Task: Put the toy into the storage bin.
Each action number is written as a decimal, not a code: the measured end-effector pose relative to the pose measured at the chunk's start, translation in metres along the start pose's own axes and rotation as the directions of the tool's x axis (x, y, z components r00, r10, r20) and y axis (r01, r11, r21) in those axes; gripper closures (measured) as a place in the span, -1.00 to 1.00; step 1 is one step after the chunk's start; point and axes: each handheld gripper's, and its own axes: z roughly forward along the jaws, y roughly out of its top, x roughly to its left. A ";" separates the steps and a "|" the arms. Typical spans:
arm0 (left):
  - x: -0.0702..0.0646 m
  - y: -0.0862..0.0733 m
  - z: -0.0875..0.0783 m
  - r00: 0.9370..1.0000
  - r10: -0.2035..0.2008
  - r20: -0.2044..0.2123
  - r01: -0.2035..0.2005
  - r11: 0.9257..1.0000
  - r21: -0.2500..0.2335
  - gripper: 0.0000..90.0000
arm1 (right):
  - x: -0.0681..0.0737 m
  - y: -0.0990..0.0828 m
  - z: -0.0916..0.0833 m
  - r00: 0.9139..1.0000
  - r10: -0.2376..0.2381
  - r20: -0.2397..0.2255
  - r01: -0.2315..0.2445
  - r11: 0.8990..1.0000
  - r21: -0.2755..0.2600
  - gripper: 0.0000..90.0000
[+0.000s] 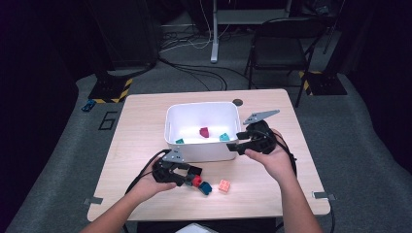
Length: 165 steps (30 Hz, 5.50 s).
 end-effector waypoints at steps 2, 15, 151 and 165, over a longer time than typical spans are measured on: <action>0.000 -0.003 0.005 1.000 0.006 0.000 -0.006 1.000 -0.007 0.07 | 0.000 0.000 0.000 1.000 0.001 0.000 -0.001 1.000 -0.001 -0.12; 0.006 -0.010 0.029 1.000 0.006 0.031 -0.006 1.000 0.007 0.01 | -0.001 0.000 0.001 1.000 0.002 0.000 -0.002 1.000 0.003 -0.12; 0.079 0.125 -0.044 0.992 -0.117 -0.044 0.115 0.992 -0.042 0.29 | -0.009 -0.003 0.000 1.000 0.022 0.003 -0.022 1.000 -0.007 -0.12; 0.101 0.139 -0.010 0.989 -0.134 -0.056 0.133 0.991 -0.032 0.29 | -0.009 -0.003 0.000 1.000 0.024 0.000 -0.024 1.000 -0.008 -0.12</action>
